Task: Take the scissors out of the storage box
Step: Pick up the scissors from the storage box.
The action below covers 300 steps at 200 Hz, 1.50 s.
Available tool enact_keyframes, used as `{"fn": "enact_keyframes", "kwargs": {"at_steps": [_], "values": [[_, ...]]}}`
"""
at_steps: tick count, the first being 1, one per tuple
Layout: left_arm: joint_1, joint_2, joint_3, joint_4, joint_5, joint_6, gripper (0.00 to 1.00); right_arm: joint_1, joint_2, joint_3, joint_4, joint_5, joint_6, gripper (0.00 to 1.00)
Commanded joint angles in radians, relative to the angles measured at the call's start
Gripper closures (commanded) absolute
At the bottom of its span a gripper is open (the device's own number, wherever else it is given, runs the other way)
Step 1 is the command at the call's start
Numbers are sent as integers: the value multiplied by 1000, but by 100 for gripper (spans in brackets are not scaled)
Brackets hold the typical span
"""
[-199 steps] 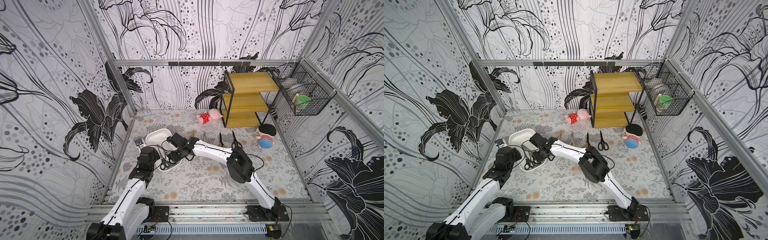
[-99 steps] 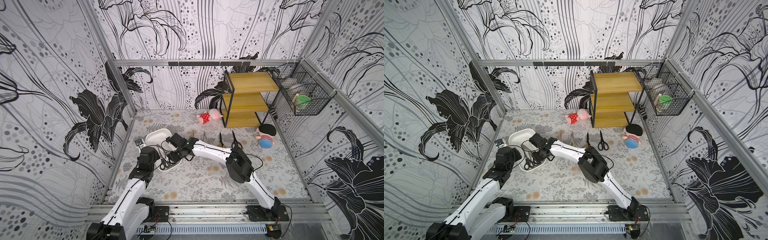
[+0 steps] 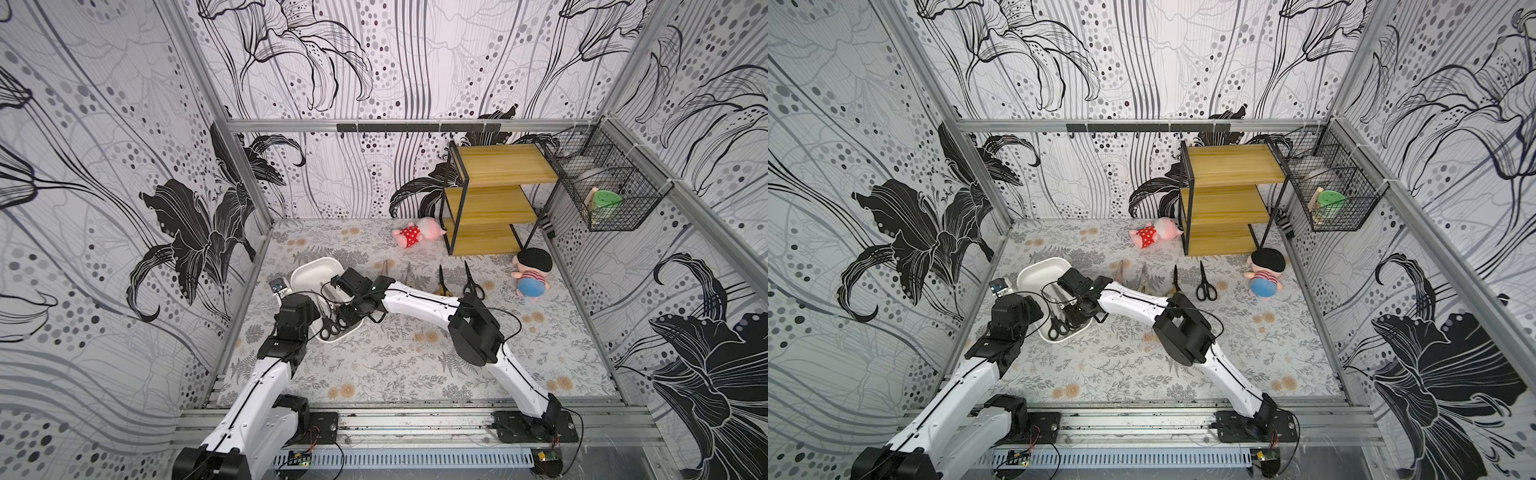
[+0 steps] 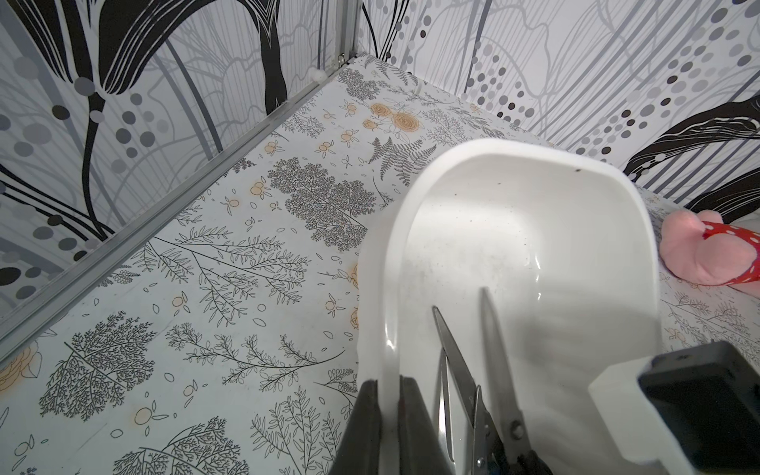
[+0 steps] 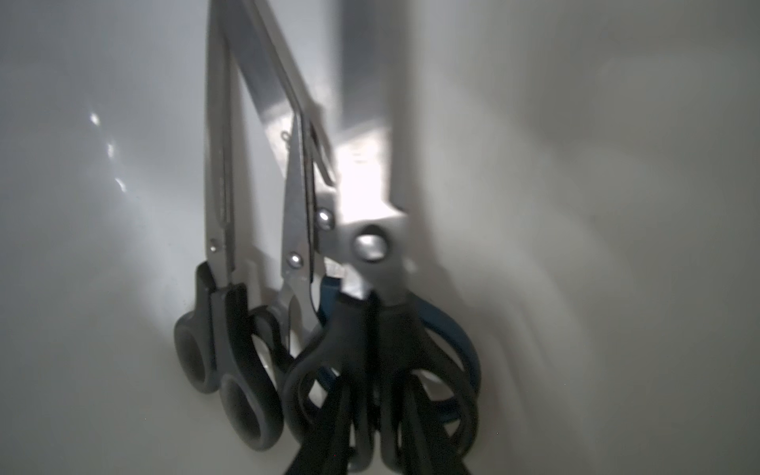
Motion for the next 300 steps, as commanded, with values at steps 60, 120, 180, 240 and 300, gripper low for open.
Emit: {"fn": "enact_keyframes", "kwargs": {"at_steps": [60, 120, 180, 240, 300], "values": [[-4, -11, 45, 54, -31, -6, 100, 4, -89, -18, -54, 26, 1, 83], [-4, -1, 46, 56, -33, -8, 100, 3, -145, -54, -44, -14, 20, 92], [-3, 4, 50, 46, -48, -10, 100, 4, -166, -42, -57, 3, 17, 93], [-4, 27, 61, 47, -56, -4, 100, 3, -248, -81, -72, 34, 32, 100], [-2, 34, 70, 42, -41, 4, 100, -13, -373, -220, -99, 108, 57, 100]]}}
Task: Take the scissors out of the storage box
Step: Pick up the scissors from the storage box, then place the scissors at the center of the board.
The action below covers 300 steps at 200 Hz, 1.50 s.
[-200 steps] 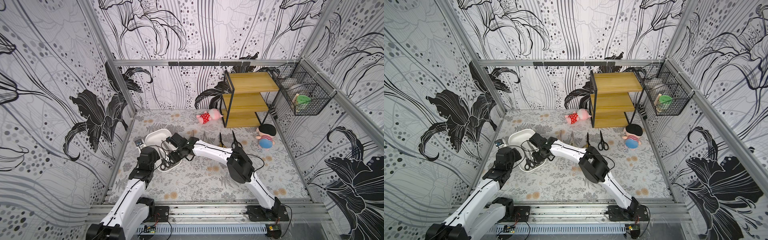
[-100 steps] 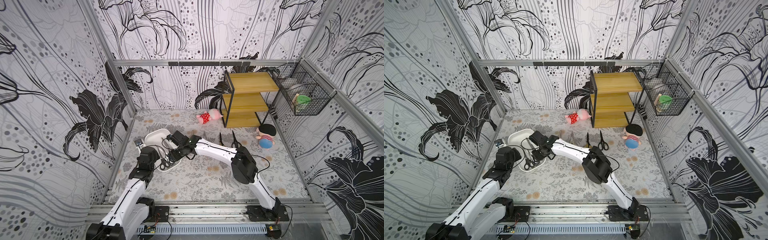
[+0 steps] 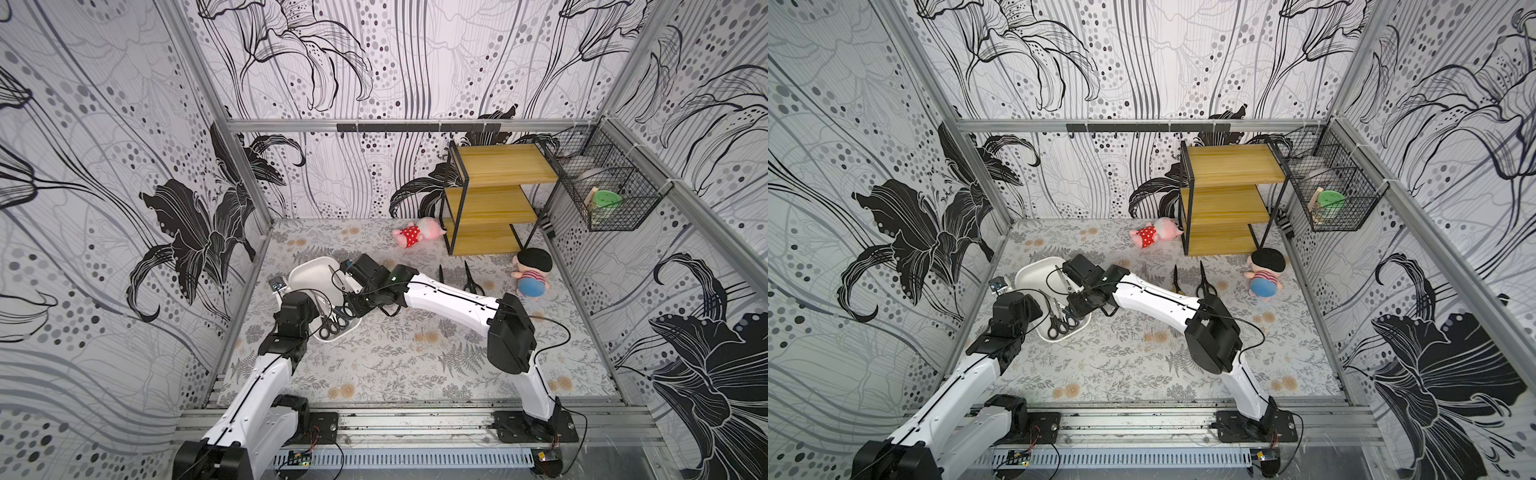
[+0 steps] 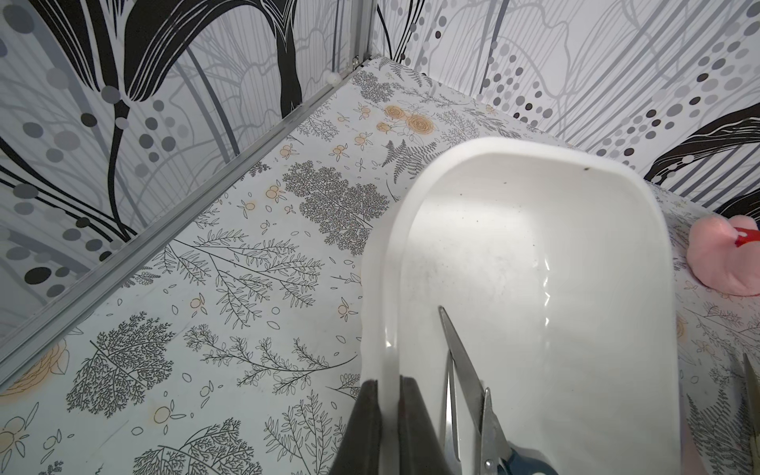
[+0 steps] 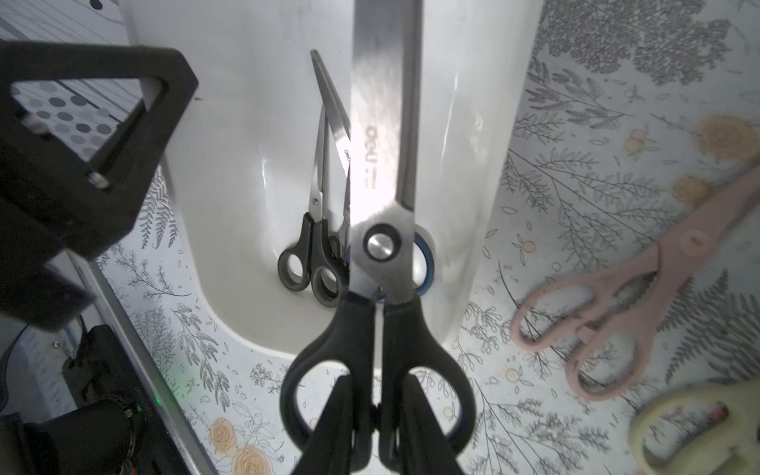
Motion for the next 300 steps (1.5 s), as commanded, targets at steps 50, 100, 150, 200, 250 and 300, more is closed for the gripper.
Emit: {"fn": "enact_keyframes", "kwargs": {"at_steps": [50, 100, 150, 200, 250, 300], "values": [[-3, 44, 65, 101, 36, 8, 100, -75, -321, -411, -116, 75, 91, 100], [-3, 65, 73, 123, 49, 18, 100, -153, -574, -804, -159, 64, 227, 100], [-3, 43, 71, 108, 30, 37, 100, -308, -717, -1046, -201, 63, 335, 100], [-2, 49, 71, 108, 32, 40, 100, -371, -676, -1095, -244, 84, 263, 99], [-2, 35, 68, 105, 26, 40, 100, -444, -626, -1075, -290, 136, 144, 97], [-3, 29, 67, 106, 12, 44, 100, -476, -538, -1072, -291, 139, 107, 94]]}}
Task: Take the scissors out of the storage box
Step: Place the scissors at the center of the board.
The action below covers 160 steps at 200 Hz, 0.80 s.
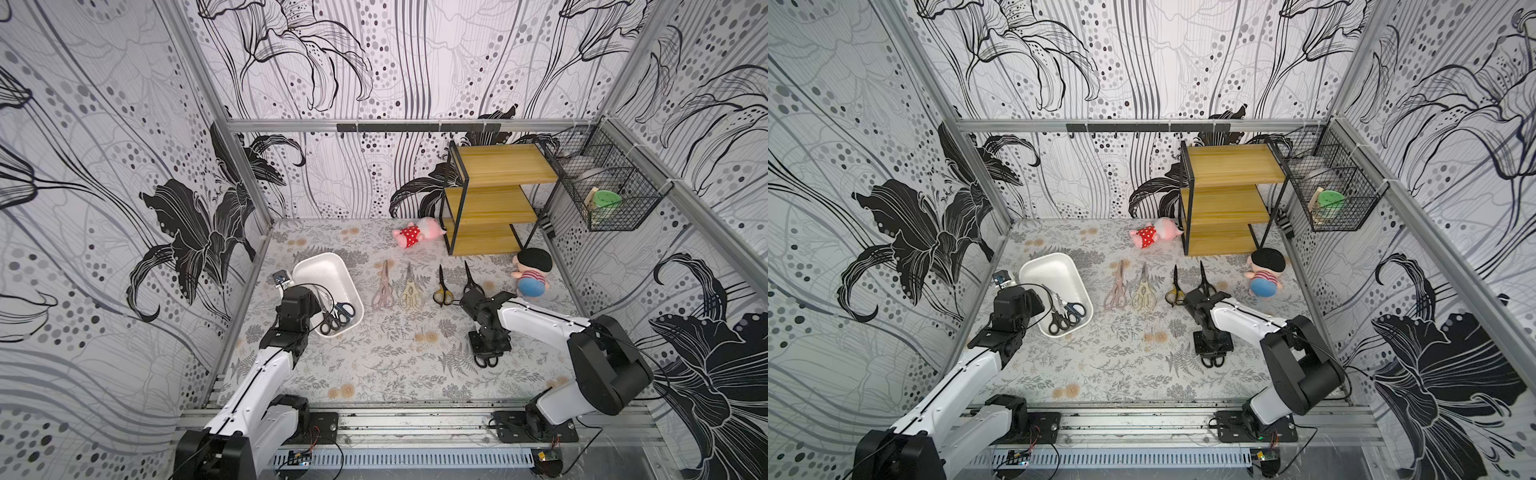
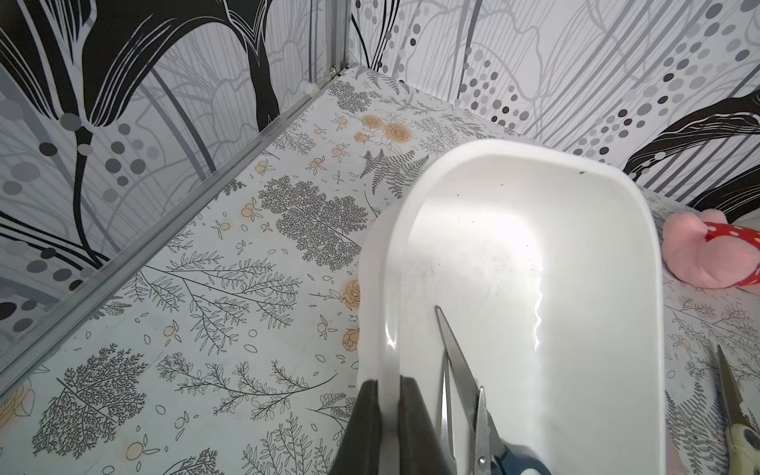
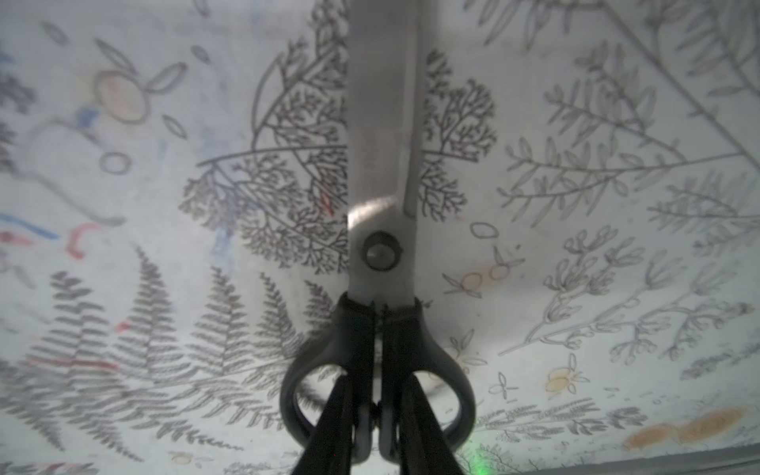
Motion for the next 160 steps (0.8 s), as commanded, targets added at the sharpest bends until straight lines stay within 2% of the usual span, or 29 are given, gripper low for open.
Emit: {"fn": "enact_keyframes", "kwargs": {"at_steps": [1, 18, 42, 66, 94, 100, 138, 160], "values": [[-2, -22, 28, 69, -26, 6, 100, -4, 37, 16, -46, 21, -34, 94], [-3, -25, 28, 68, -30, 8, 100, -6, 53, 14, -42, 17, -36, 90], [-3, -28, 28, 71, -31, 9, 100, -4, 50, 13, -35, 12, -39, 79], [-2, -28, 26, 72, -29, 11, 100, -5, 19, 15, -25, 31, -27, 71], [-3, -26, 28, 68, -30, 11, 100, -6, -36, 33, -9, 40, -6, 66], [-3, -25, 28, 68, -30, 10, 100, -5, -43, 49, -13, 47, -1, 61], [-3, -19, 28, 67, -24, 8, 100, -6, -63, 193, -83, 69, 3, 60], [-3, -22, 25, 67, -21, 6, 100, -5, -59, 309, -76, 36, 5, 60]]}}
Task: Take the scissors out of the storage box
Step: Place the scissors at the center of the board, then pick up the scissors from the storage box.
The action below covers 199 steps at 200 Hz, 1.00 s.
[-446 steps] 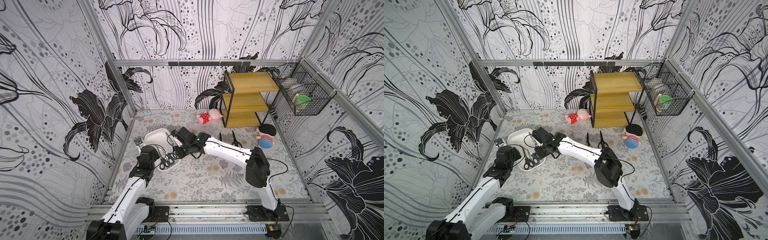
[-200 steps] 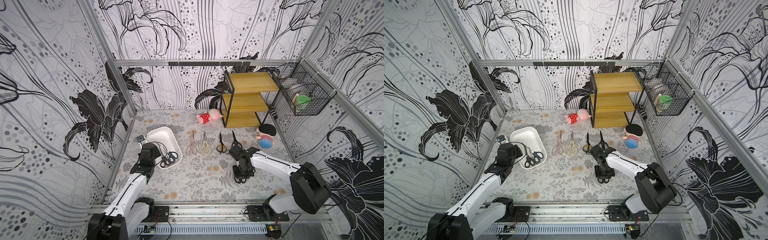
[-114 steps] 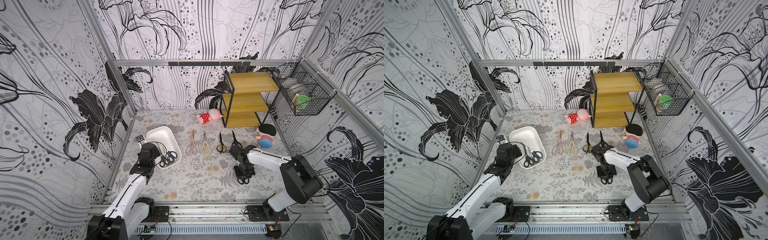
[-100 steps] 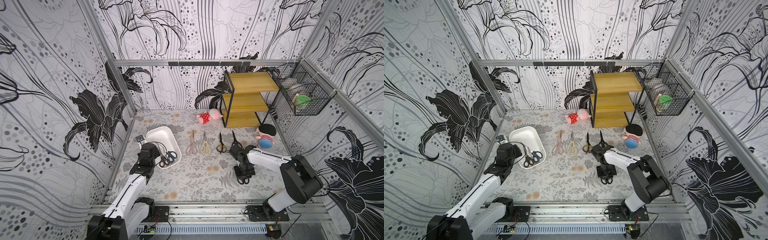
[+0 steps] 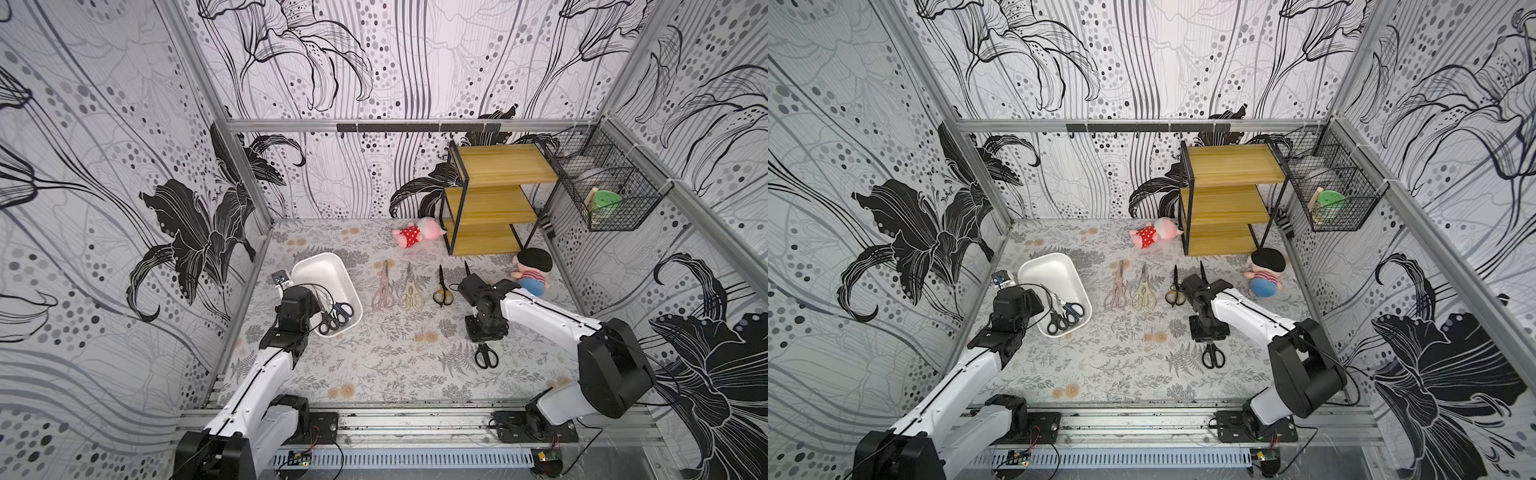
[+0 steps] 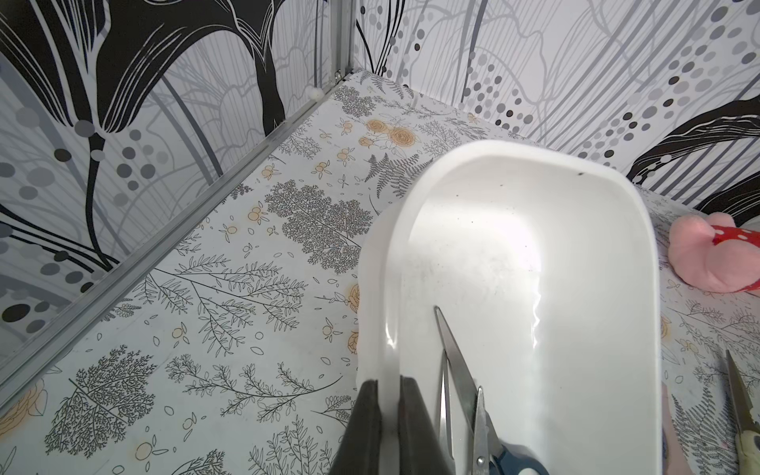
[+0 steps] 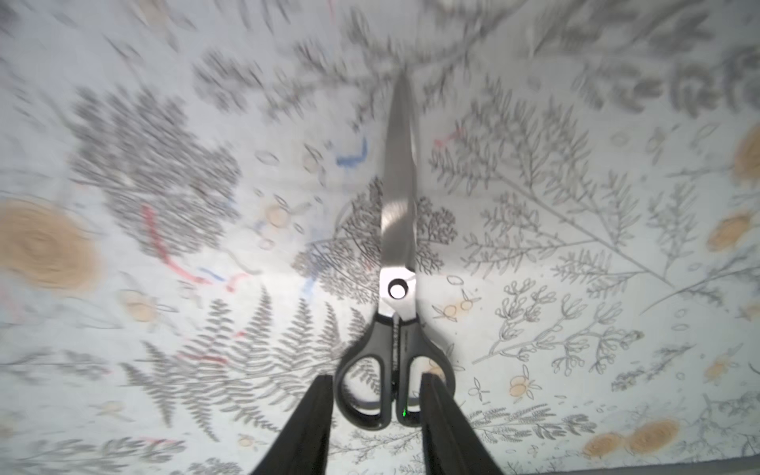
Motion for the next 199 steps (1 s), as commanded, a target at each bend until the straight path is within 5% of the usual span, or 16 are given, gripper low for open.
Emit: {"fn": "enact_keyframes", "kwargs": {"at_steps": [1, 47, 72, 153, 199], "values": [[-3, -18, 26, 67, -7, 1, 100, -3, -21, 114, -29, -7, 15, 60], [-3, -23, 22, 67, -20, 1, 100, 28, 44, 259, 252, -235, 38, 60], [-3, -20, 22, 59, -35, 0, 100, 120, 147, 355, 389, -234, 41, 60], [-3, 0, 26, 43, -46, -22, 100, 402, 658, 890, 423, -278, -63, 63], [-3, 3, 24, 46, -46, -22, 100, 440, 791, 983, 425, -310, -74, 63]]}}
